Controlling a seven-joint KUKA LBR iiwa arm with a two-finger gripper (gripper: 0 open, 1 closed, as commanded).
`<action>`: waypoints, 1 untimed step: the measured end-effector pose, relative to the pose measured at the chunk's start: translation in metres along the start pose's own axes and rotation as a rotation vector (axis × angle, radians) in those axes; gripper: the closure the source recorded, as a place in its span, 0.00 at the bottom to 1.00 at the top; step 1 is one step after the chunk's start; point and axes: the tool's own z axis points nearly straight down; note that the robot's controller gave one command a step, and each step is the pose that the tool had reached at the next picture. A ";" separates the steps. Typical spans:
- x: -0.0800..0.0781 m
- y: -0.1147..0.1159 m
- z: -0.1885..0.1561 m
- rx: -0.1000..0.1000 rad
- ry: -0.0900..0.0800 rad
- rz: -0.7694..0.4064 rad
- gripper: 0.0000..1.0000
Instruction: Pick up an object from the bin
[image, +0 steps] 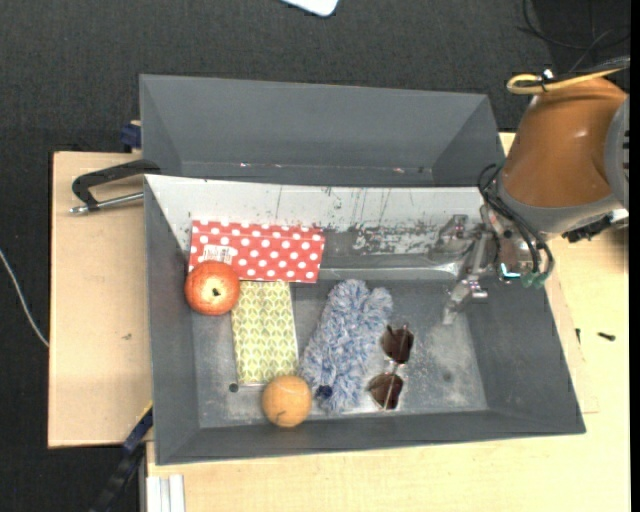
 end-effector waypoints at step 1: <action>-0.002 0.000 -0.004 0.001 -0.008 -0.001 0.00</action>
Offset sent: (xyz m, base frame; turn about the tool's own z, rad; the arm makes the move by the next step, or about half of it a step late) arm -0.0461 0.0357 -0.1128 -0.1331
